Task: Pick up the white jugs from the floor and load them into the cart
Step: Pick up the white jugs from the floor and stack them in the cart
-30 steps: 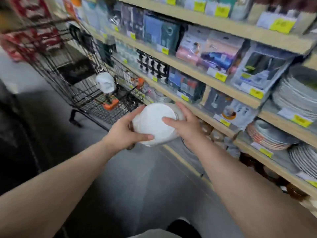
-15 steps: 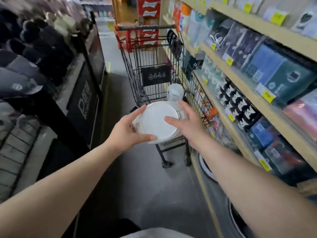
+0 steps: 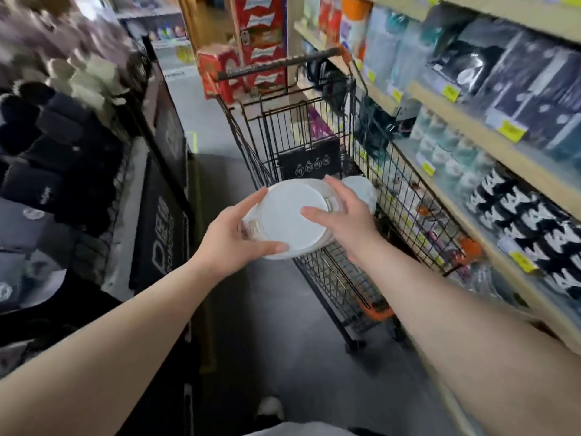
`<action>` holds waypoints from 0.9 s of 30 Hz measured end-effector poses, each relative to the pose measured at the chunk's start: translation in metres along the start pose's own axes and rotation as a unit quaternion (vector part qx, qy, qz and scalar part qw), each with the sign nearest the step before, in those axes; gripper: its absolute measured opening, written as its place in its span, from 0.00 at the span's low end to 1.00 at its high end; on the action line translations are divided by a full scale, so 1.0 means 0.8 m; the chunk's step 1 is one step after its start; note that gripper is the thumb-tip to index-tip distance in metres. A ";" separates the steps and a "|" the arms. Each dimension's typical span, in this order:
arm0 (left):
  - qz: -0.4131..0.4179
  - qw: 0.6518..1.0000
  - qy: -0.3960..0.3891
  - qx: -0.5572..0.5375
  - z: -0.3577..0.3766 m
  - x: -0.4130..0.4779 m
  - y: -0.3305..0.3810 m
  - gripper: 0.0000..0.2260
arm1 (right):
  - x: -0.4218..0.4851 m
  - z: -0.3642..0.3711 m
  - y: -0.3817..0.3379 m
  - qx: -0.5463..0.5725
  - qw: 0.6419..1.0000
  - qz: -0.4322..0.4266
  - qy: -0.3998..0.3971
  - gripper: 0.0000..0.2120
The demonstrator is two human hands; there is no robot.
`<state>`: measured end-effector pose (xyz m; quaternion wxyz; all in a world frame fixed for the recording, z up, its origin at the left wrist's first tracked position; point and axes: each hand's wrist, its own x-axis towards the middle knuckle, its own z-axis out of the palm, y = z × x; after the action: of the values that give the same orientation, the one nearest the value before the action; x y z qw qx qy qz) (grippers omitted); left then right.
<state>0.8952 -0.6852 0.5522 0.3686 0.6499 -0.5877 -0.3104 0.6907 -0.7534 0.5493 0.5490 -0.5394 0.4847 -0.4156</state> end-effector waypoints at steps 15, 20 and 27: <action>0.055 0.978 -0.191 0.064 0.062 0.346 -0.029 0.45 | 0.251 -0.050 0.045 0.028 0.982 0.079 0.169 0.37; 0.024 0.961 -0.263 0.084 0.093 0.432 -0.050 0.47 | 0.313 -0.058 0.070 0.036 0.970 0.133 0.202 0.37; 0.031 0.887 -0.446 0.114 0.169 0.550 -0.093 0.51 | 0.350 -0.058 0.128 0.093 0.917 0.198 0.334 0.38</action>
<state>0.8731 -1.1347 0.4304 0.0008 0.4624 -0.7411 -0.4868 0.6900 -1.0286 0.4261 0.4736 -0.2085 0.6962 -0.4975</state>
